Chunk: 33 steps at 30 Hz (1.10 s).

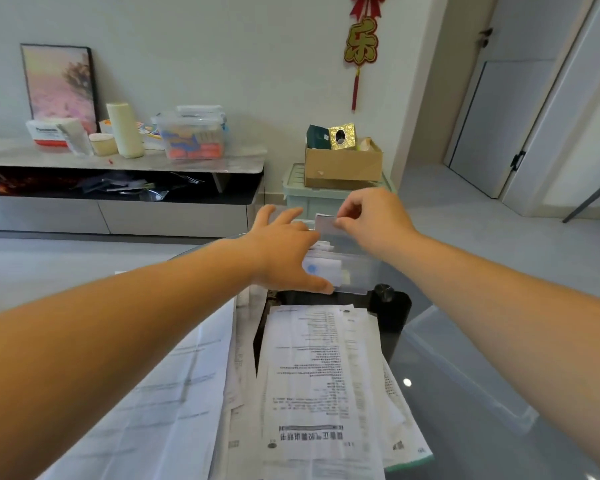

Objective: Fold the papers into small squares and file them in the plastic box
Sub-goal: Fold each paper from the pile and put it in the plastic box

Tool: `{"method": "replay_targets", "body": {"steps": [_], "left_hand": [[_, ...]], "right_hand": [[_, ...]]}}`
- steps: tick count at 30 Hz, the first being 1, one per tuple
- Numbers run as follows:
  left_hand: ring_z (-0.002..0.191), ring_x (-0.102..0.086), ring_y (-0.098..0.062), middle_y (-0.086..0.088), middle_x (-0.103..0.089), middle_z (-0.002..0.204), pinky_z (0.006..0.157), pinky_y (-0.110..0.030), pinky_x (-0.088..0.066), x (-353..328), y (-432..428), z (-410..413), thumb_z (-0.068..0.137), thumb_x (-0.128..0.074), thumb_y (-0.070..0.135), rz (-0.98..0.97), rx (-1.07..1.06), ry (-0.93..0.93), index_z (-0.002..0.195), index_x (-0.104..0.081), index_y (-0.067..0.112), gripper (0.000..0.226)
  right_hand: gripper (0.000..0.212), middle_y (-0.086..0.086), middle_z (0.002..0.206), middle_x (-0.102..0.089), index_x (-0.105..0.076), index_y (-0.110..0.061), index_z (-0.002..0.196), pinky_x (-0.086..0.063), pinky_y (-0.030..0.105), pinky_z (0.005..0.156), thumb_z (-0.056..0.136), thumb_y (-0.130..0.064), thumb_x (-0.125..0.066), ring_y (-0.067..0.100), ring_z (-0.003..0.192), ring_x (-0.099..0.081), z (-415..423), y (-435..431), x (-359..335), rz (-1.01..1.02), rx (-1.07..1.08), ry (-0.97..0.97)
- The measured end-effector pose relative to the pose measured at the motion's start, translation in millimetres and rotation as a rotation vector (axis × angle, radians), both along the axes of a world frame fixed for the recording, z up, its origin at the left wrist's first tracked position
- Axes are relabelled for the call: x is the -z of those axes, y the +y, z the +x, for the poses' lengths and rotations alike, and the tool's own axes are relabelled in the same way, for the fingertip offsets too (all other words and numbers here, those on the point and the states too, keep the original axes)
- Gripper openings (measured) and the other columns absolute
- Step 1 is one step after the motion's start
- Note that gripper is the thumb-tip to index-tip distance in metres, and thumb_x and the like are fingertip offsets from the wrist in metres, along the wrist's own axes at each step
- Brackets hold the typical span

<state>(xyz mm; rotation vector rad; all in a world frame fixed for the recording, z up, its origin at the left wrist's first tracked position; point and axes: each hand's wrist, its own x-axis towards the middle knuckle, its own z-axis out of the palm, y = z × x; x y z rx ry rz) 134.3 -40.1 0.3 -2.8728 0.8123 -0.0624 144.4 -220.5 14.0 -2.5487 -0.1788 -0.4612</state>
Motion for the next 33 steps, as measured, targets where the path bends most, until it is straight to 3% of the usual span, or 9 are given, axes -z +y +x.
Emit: {"method": "replay_targets", "body": {"steps": [5, 11, 20, 26, 33], "left_hand": [[0.154, 0.000, -0.023, 0.000, -0.037, 0.158, 0.120, -0.060, 0.010, 11, -1, 13, 0.076, -0.043, 0.089, 0.035, 0.000, 0.022, 0.147, -0.043, 0.024, 0.097], [0.152, -0.007, -0.024, 0.004, -0.040, 0.155, 0.120, -0.054, -0.003, 8, -7, 14, 0.072, -0.047, 0.090, 0.050, -0.044, 0.072, 0.149, -0.043, 0.027, 0.099], [0.152, -0.005, -0.023, 0.004, -0.042, 0.152, 0.120, -0.054, -0.003, 11, -4, 10, 0.076, -0.056, 0.083, -0.008, -0.026, 0.059, 0.146, -0.047, 0.029, 0.089], [0.151, -0.007, -0.024, 0.004, -0.044, 0.150, 0.120, -0.054, -0.006, 14, -4, 11, 0.076, -0.058, 0.081, -0.026, -0.026, 0.048, 0.140, -0.052, 0.030, 0.082], [0.150, -0.007, -0.024, 0.006, -0.042, 0.150, 0.119, -0.053, -0.011, 13, -6, 12, 0.075, -0.058, 0.082, -0.019, -0.034, 0.055, 0.141, -0.050, 0.030, 0.084]], "right_hand": [[0.012, -0.007, 0.081, -0.068, -0.069, -0.026, 0.077, -0.057, 0.041, 0.078, 0.087, -0.026, -0.076, 0.017, 0.081, -0.063, 18, 4, 14, -0.085, -0.001, 0.028], [0.012, -0.006, 0.083, -0.066, -0.065, -0.027, 0.081, -0.052, 0.034, 0.070, 0.089, -0.029, -0.073, 0.018, 0.082, -0.061, 22, 5, 17, -0.169, 0.005, -0.032], [0.018, -0.004, 0.084, -0.067, -0.062, -0.029, 0.075, -0.057, 0.041, 0.076, 0.089, -0.031, -0.074, 0.020, 0.083, -0.063, 22, 10, 14, -0.244, -0.006, 0.030], [0.013, -0.007, 0.082, -0.065, -0.063, -0.028, 0.079, -0.057, 0.039, 0.073, 0.090, -0.027, -0.069, 0.017, 0.080, -0.061, 22, 11, 17, -0.228, 0.020, -0.057], [0.025, -0.011, 0.076, -0.063, -0.058, -0.028, 0.066, -0.056, 0.037, 0.072, 0.087, -0.026, -0.072, 0.017, 0.080, -0.062, 27, 9, 17, -0.246, 0.013, 0.028]]}}
